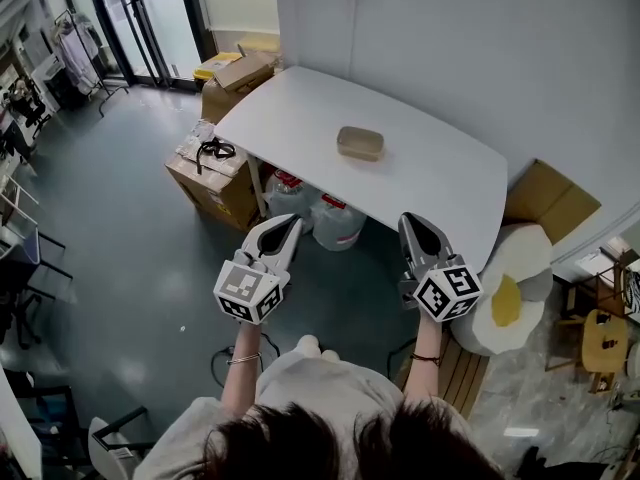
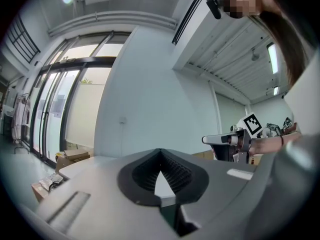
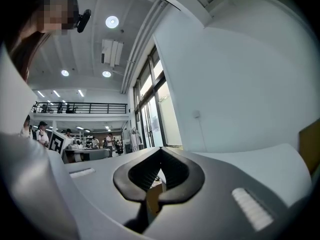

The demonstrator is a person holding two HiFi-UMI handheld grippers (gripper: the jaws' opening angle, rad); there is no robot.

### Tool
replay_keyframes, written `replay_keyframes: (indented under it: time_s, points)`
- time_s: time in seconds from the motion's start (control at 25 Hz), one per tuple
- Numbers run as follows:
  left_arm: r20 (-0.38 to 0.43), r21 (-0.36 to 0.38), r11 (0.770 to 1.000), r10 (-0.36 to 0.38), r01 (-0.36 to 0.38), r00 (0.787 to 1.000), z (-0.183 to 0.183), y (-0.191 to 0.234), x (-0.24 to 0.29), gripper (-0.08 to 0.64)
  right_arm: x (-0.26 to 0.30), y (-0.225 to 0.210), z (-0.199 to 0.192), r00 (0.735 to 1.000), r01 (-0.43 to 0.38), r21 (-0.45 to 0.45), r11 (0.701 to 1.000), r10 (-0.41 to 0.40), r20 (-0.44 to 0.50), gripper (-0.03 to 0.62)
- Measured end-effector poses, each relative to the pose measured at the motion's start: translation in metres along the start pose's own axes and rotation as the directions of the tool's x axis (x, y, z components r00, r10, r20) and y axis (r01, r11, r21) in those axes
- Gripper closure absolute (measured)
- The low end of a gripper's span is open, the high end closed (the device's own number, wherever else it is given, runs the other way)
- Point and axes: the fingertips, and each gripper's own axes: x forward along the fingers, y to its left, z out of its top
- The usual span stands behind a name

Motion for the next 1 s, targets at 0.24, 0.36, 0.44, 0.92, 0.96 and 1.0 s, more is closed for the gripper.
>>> replay_keyframes:
  time_s: [0.24,0.36,0.44,0.92,0.96,1.0]
  points:
    - [0.001,-0.005,1.000,0.029,-0.029,1.000,-0.001,0.012,0.008,0.570,0.016,-0.005,0.000,1.000,-0.023,-0.008,1.000,0.023,-0.010,0.578]
    - [-0.004,-0.004,1.000,0.029,-0.029,1.000,-0.002,0.017,0.015,0.570,0.023,-0.010,-0.002,1.000,-0.022,0.000,1.000,0.022,-0.012,0.578]
    - [-0.006,-0.004,1.000,0.023,-0.023,1.000,-0.004,0.022,0.022,0.569,0.030,-0.015,-0.004,1.000,-0.021,0.002,1.000,0.021,-0.013,0.578]
    - [-0.030,-0.009,1.000,-0.020,0.020,0.999,-0.009,0.062,0.075,0.570,0.086,-0.043,-0.013,0.999,0.010,0.026,1.000,-0.009,-0.034,0.578]
    - [-0.034,-0.012,1.000,-0.023,0.023,0.999,-0.011,0.065,0.079,0.570,0.091,-0.045,-0.014,0.999,0.013,0.030,0.999,-0.012,-0.037,0.578]
    - [-0.037,-0.015,1.000,-0.026,0.025,0.999,-0.012,0.069,0.083,0.569,0.095,-0.048,-0.016,0.999,0.016,0.034,0.999,-0.015,-0.041,0.579]
